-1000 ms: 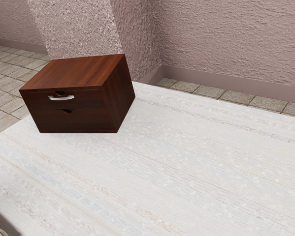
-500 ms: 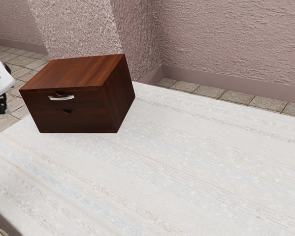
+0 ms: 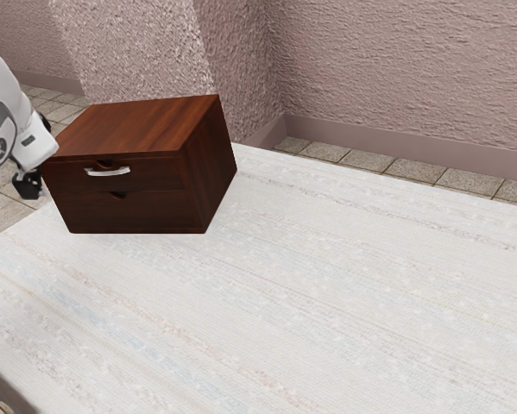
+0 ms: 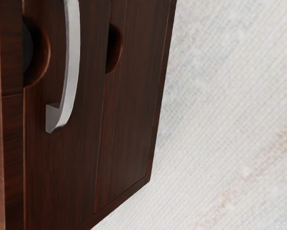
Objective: Pull the drawer handle with one arm to open the drawer
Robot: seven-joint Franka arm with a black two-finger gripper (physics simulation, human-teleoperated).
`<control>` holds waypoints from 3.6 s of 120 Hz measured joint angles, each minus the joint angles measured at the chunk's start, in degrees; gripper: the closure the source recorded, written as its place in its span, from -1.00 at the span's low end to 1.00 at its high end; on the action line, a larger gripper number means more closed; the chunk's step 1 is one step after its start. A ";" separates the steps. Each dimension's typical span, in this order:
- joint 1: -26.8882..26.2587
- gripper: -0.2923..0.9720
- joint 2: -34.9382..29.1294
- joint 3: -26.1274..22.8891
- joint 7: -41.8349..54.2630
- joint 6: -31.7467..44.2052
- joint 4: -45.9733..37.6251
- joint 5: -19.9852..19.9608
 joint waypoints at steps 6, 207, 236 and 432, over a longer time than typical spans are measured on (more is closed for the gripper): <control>-0.22 -0.54 0.83 -0.02 0.24 0.27 0.02 -0.65; 8.25 -0.52 4.23 -12.04 2.50 5.44 -4.99 -5.38; 7.76 -0.44 0.09 -11.63 2.57 5.24 -9.36 -5.10; 1.98 -0.55 -19.62 -6.89 2.55 -4.14 -25.10 0.39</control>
